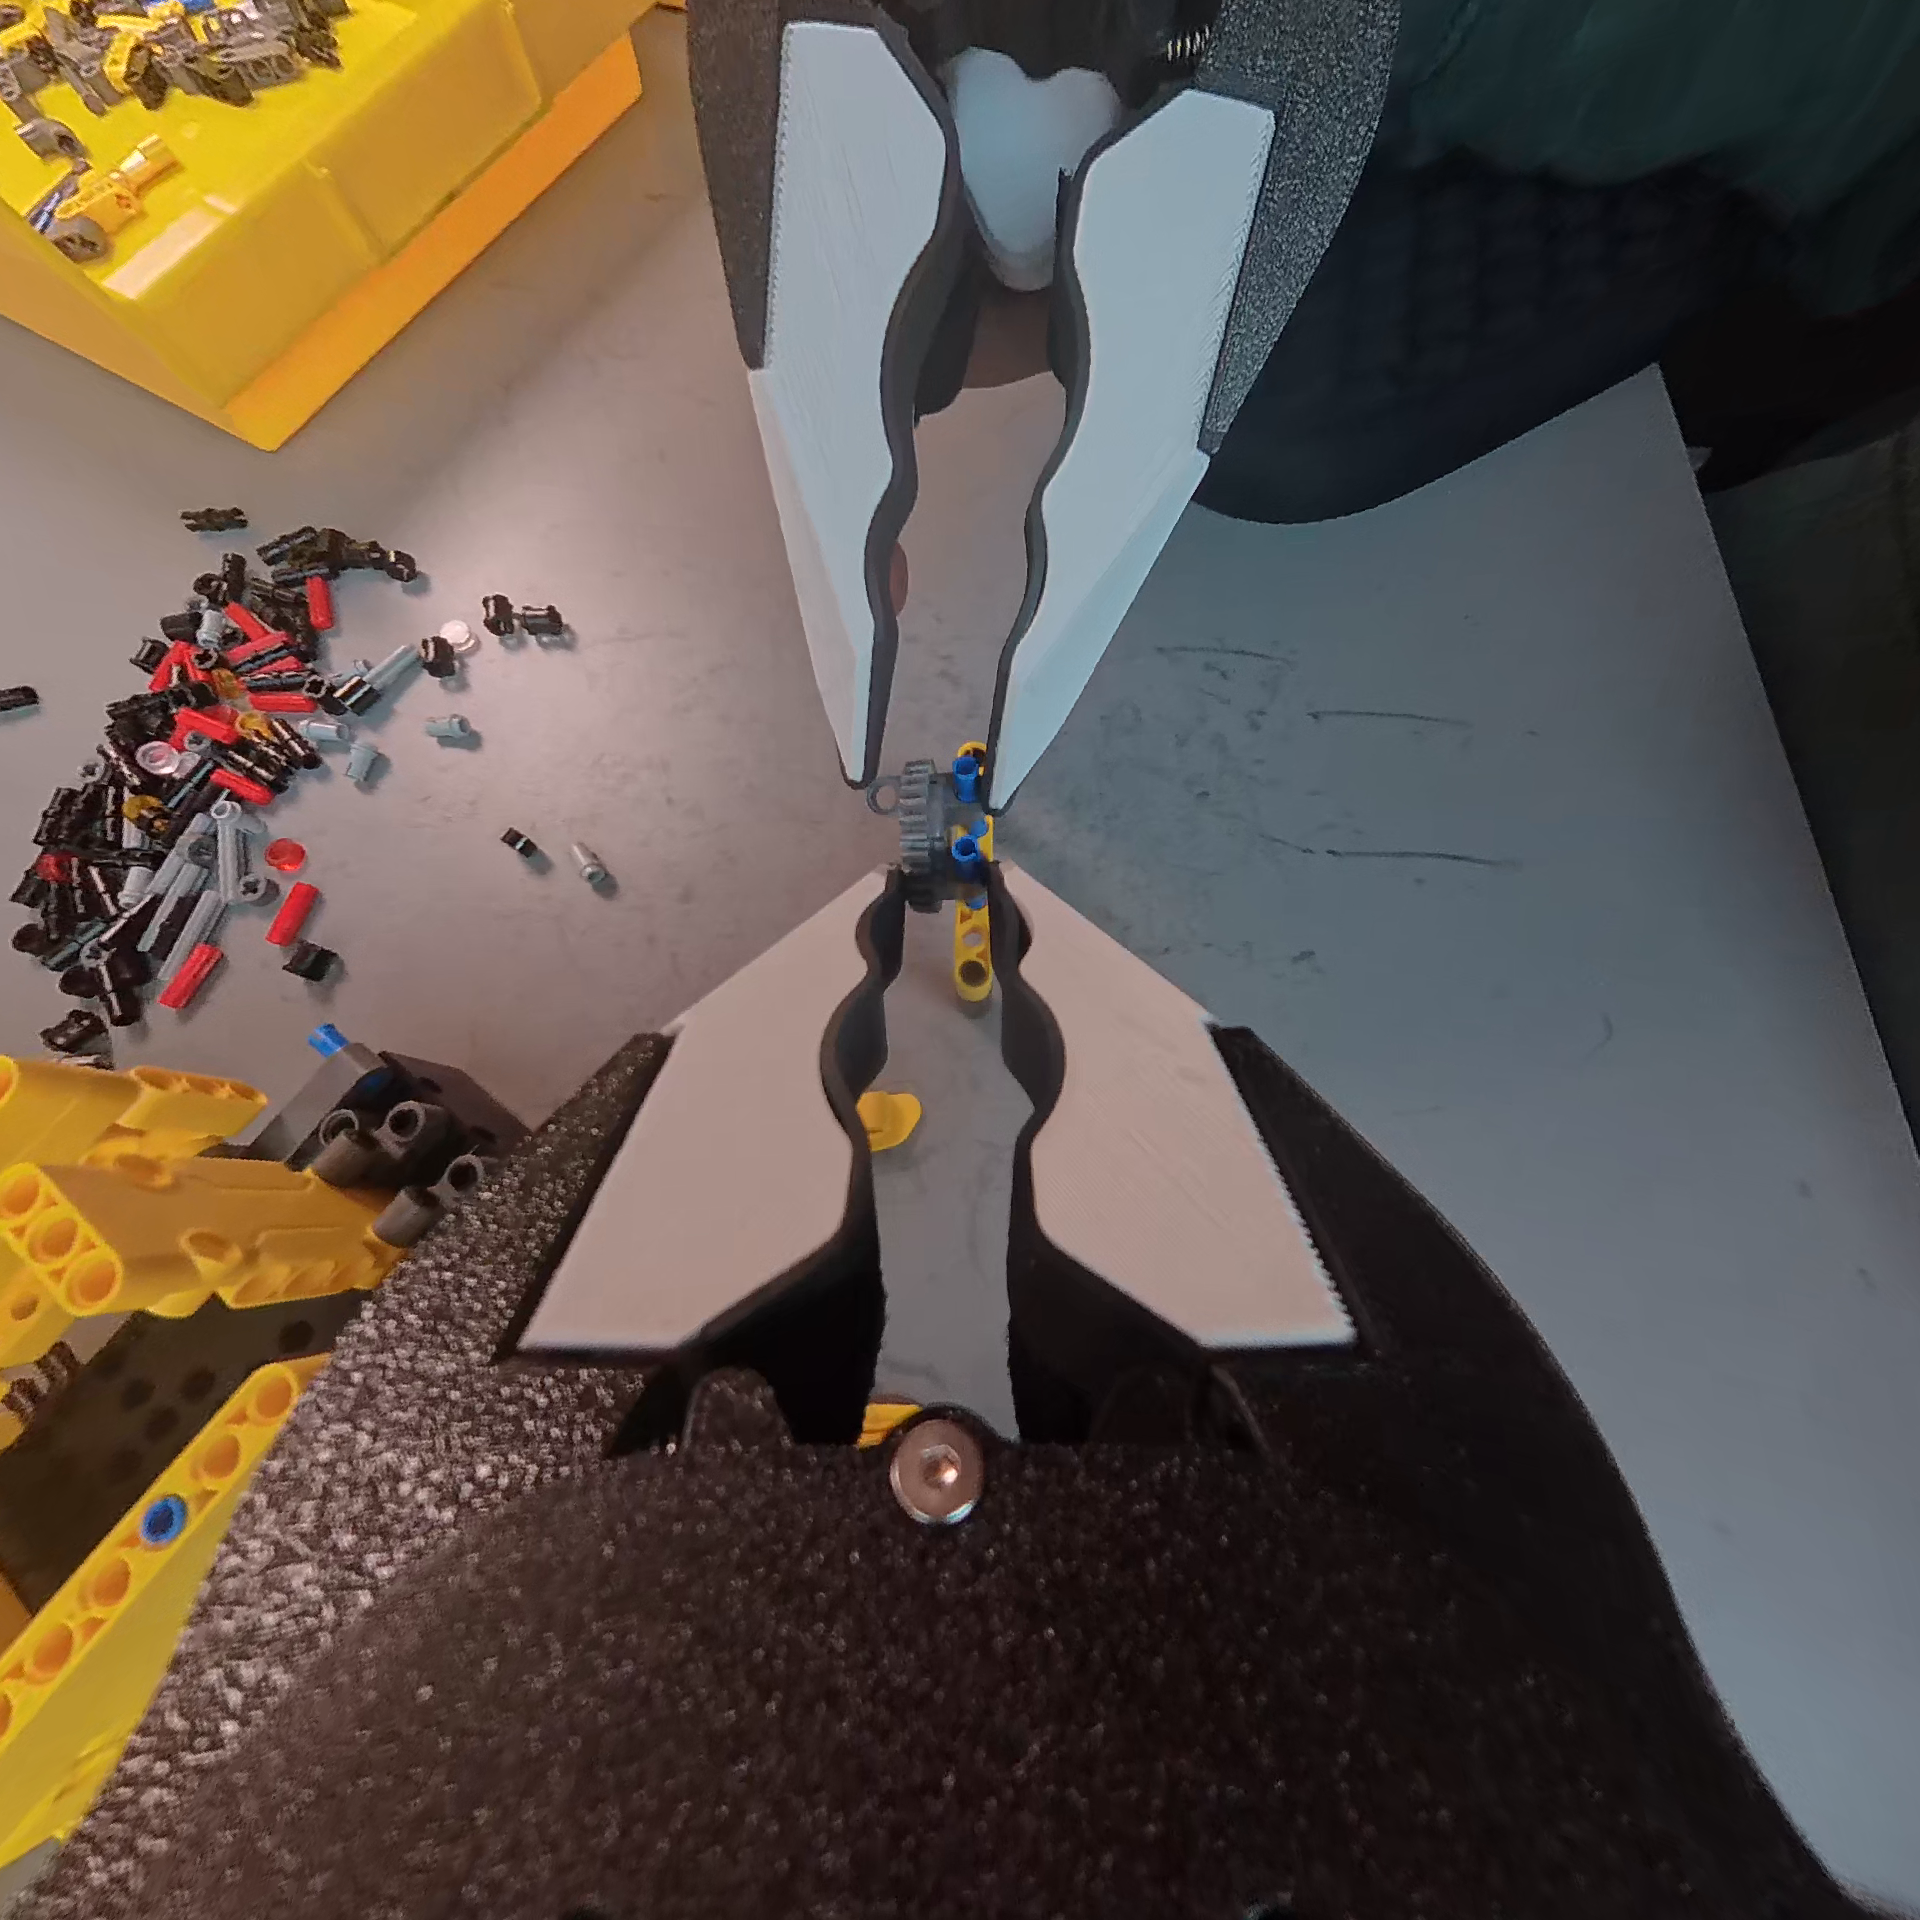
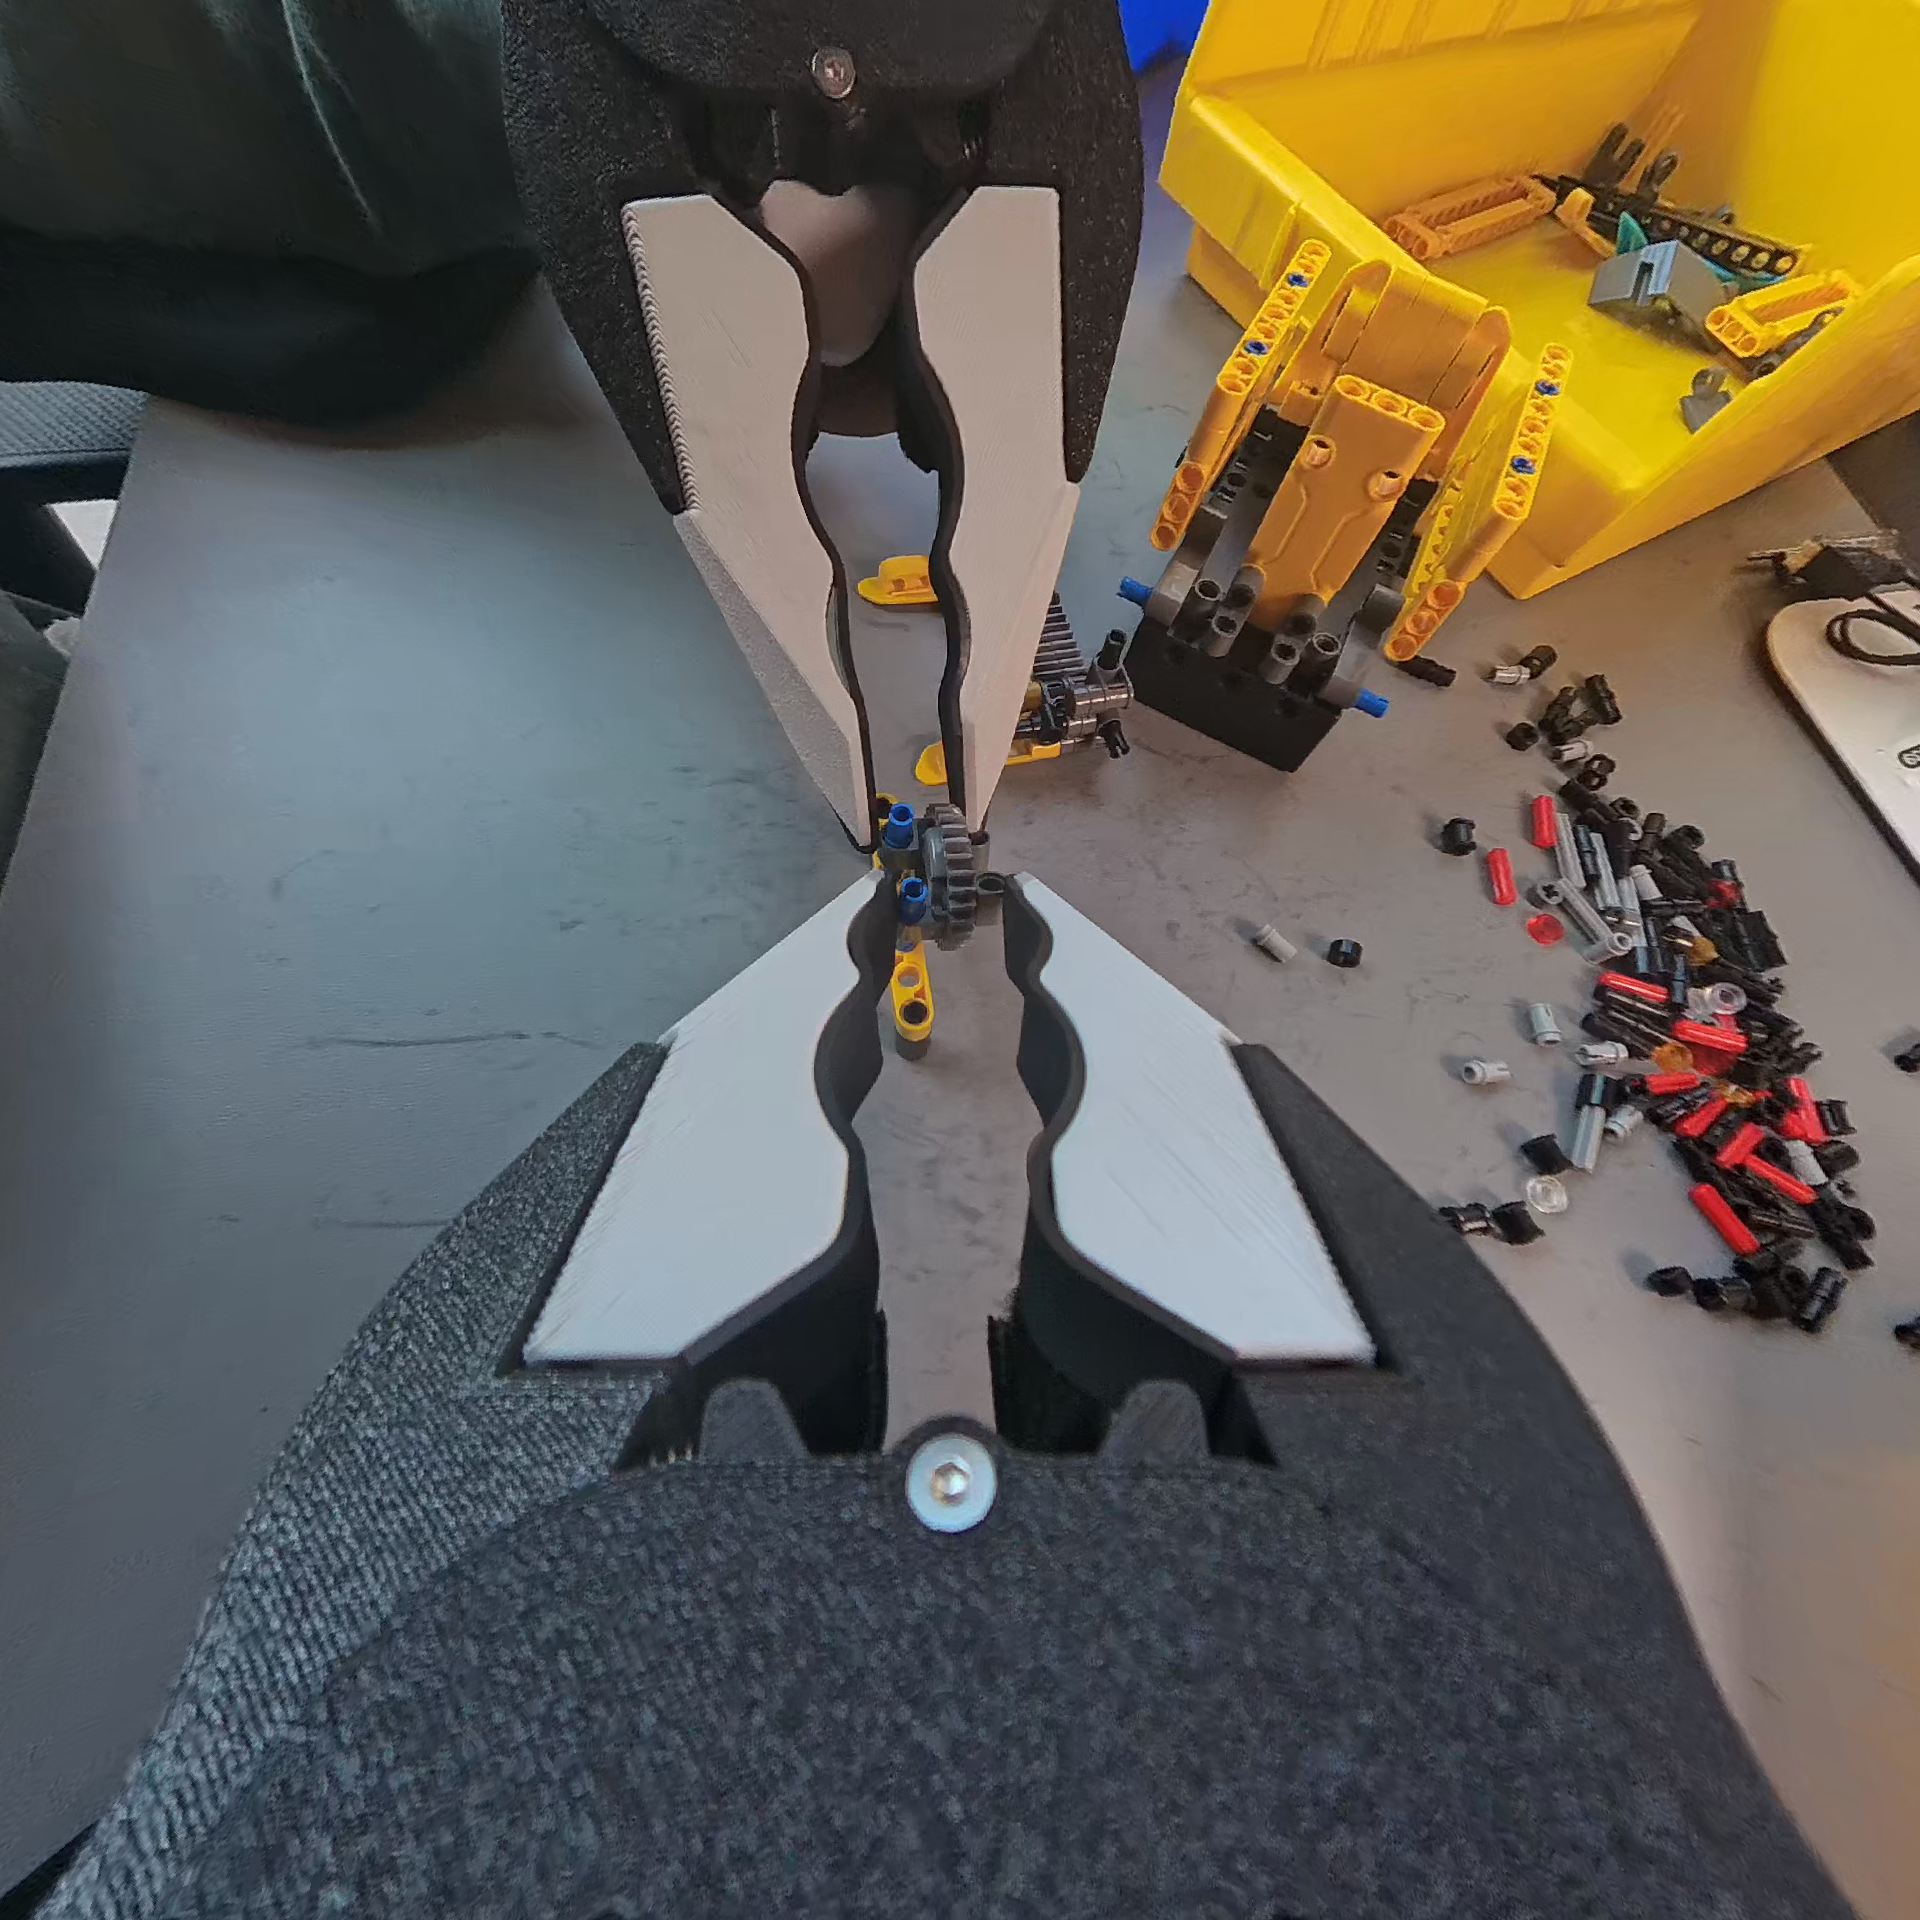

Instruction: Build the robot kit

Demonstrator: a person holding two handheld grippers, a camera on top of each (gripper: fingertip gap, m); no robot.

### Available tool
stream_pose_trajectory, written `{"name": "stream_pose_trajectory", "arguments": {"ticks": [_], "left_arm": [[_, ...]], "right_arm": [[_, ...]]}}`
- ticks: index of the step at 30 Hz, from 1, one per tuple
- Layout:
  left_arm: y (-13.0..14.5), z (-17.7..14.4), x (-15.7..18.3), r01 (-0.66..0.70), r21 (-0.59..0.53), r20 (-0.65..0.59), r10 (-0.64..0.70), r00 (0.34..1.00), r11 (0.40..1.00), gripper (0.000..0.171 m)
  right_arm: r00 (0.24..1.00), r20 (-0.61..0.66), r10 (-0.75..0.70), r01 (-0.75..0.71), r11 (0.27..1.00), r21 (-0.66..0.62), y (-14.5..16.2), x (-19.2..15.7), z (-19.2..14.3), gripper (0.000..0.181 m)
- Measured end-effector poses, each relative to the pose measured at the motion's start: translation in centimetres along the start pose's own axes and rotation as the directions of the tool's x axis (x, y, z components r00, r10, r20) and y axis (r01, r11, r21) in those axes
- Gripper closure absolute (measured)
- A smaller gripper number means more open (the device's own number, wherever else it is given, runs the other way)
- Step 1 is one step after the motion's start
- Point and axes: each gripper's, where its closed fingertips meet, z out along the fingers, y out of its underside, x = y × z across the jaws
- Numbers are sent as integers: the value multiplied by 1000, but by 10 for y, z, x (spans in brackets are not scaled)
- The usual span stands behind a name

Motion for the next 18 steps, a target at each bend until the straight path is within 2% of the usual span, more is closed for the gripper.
{"name": "stream_pose_trajectory", "arguments": {"ticks": [18], "left_arm": [[2, 0, -2, -60, -34, 55, 62, 997, 998, 156]], "right_arm": [[999, -29, -40, 40, 999, 1, 0, 2, 2, 163]]}}
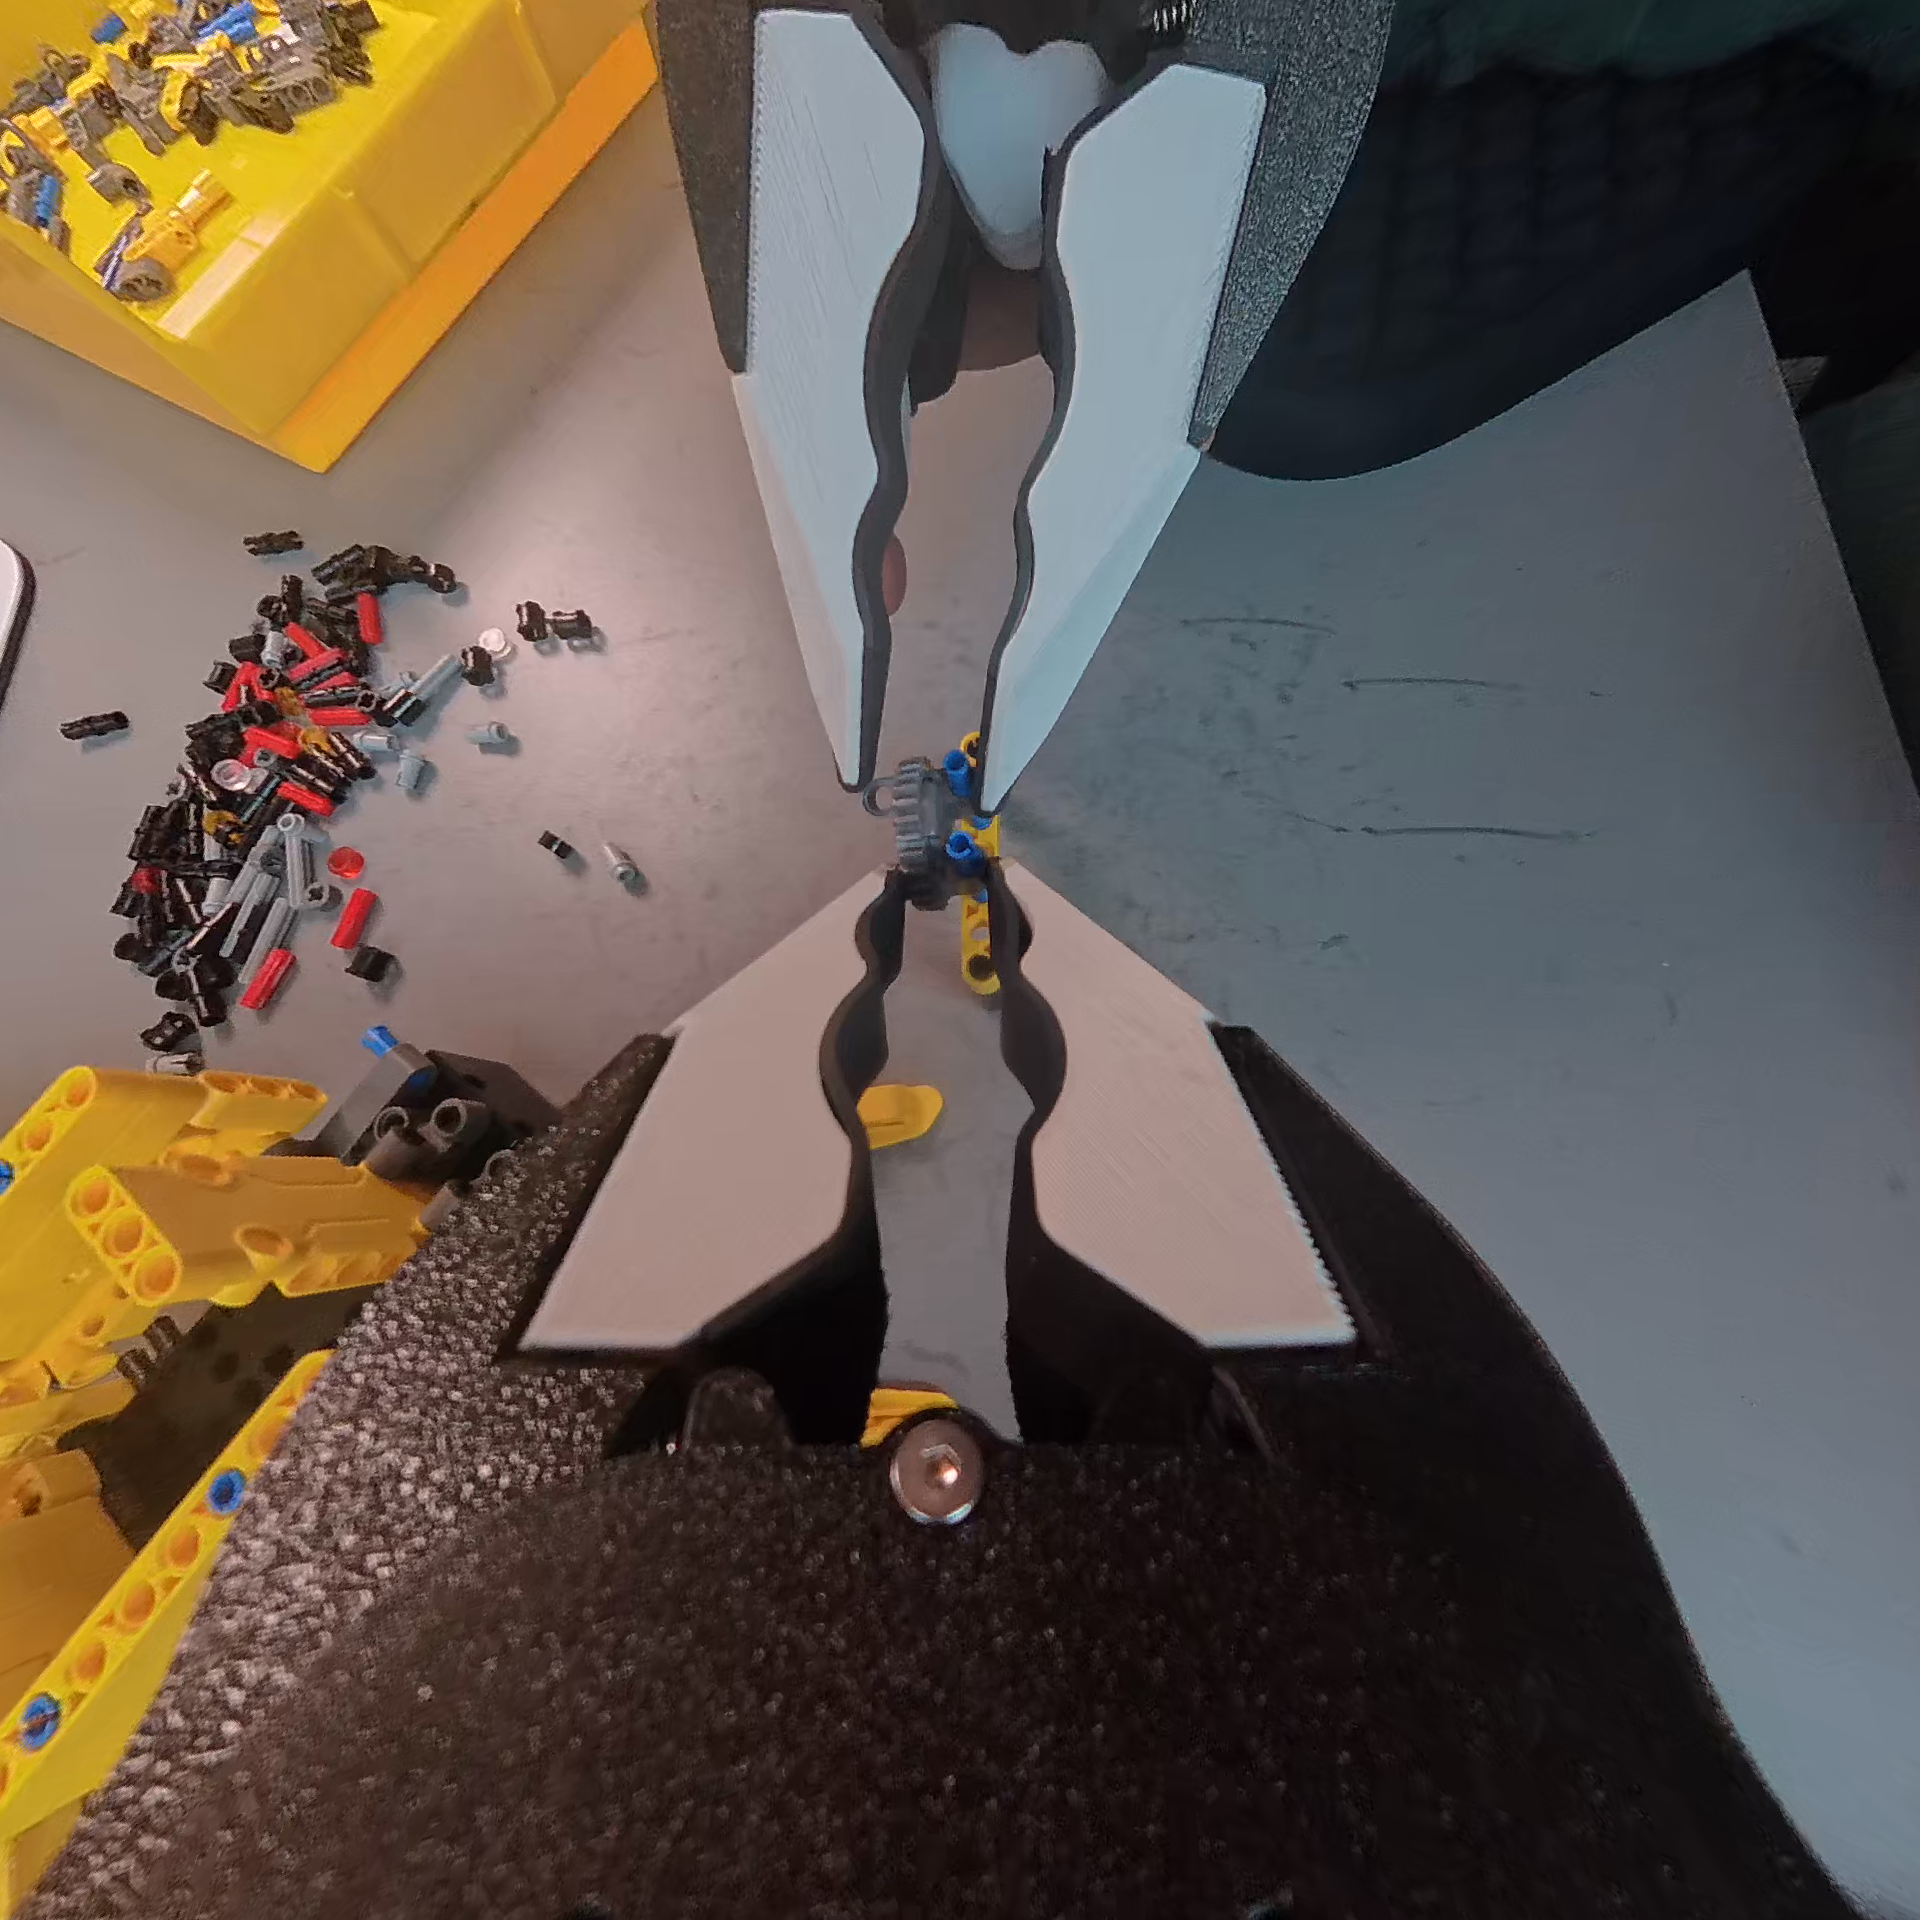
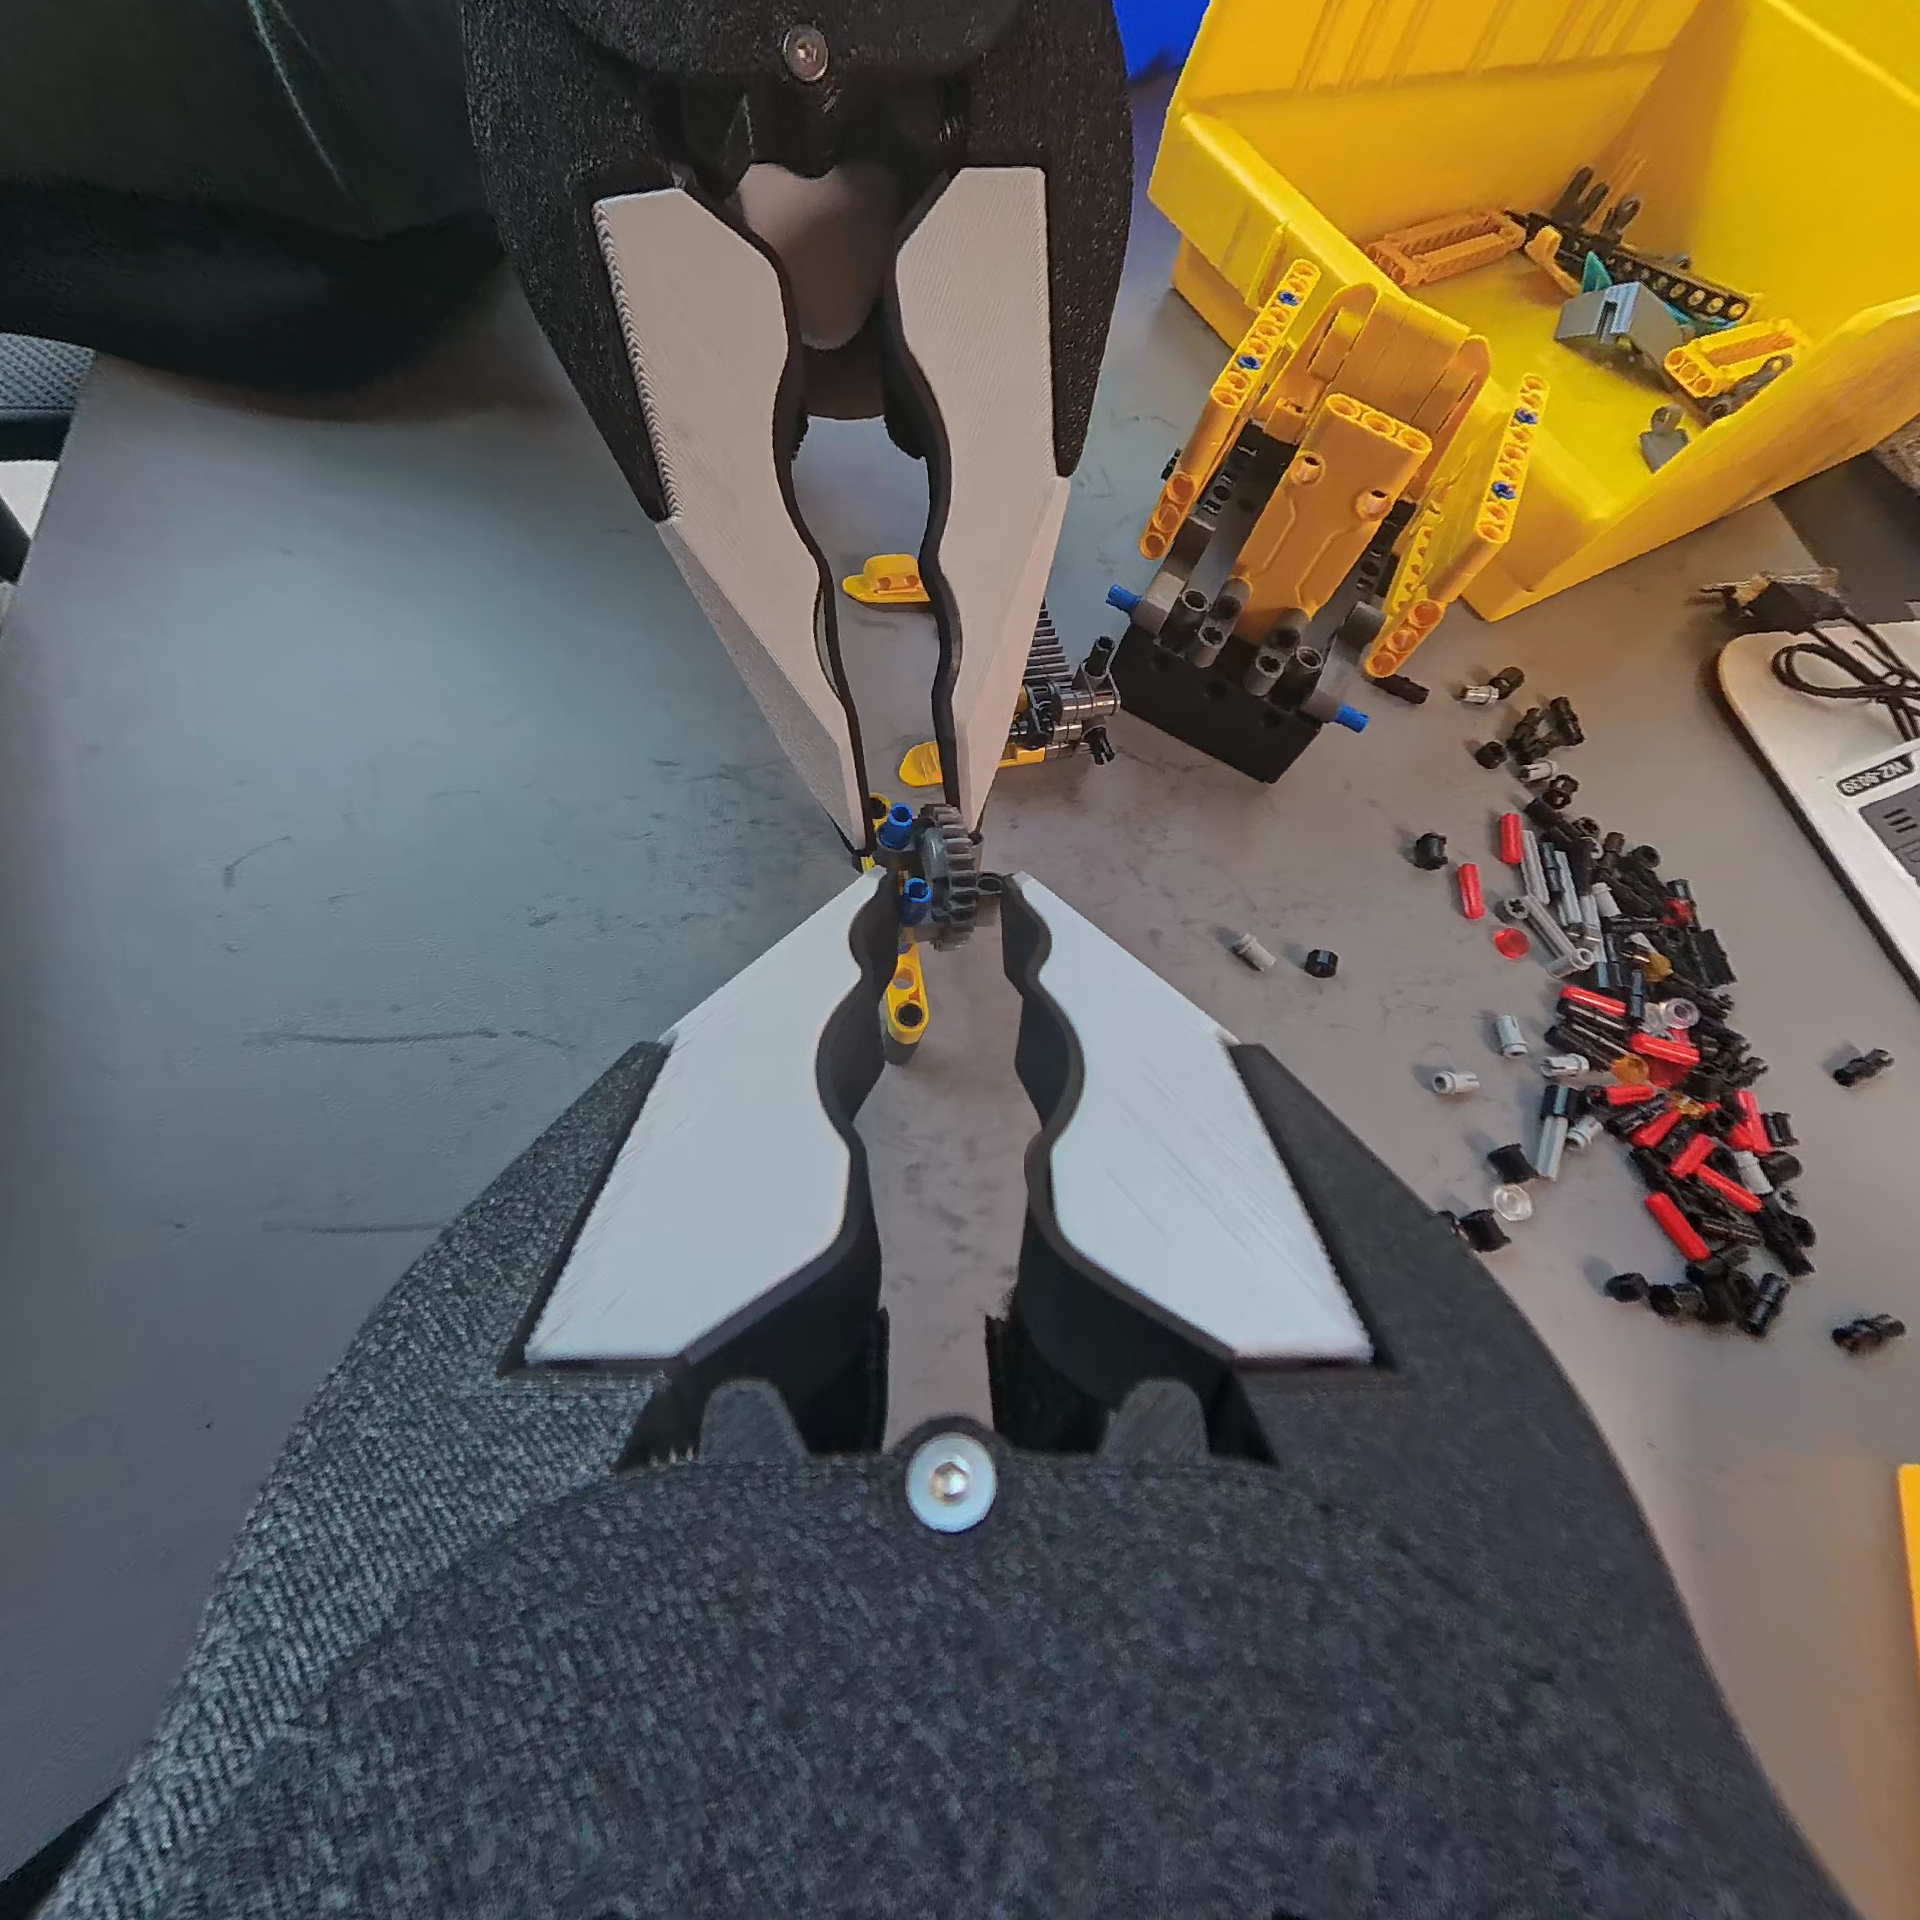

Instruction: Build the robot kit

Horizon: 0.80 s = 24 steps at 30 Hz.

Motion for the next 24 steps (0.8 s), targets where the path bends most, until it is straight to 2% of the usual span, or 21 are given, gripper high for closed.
{"name": "stream_pose_trajectory", "arguments": {"ticks": [16, 21, 24], "left_arm": [[2, 1, -2, -80, -3, 42, 80, 996, 997, 156], [7, 4, -3, -136, -40, 84, 139, 987, 990, 158], [7, 4, -3, -125, -50, 87, 129, 988, 991, 158]], "right_arm": [[997, -60, -56, 56, 998, -15, 0, 2, 1, 165], [983, -109, -146, 143, 989, -31, -1, 1, 2, 166], [988, -110, -109, 108, 994, -12, 0, 2, 2, 166]]}}
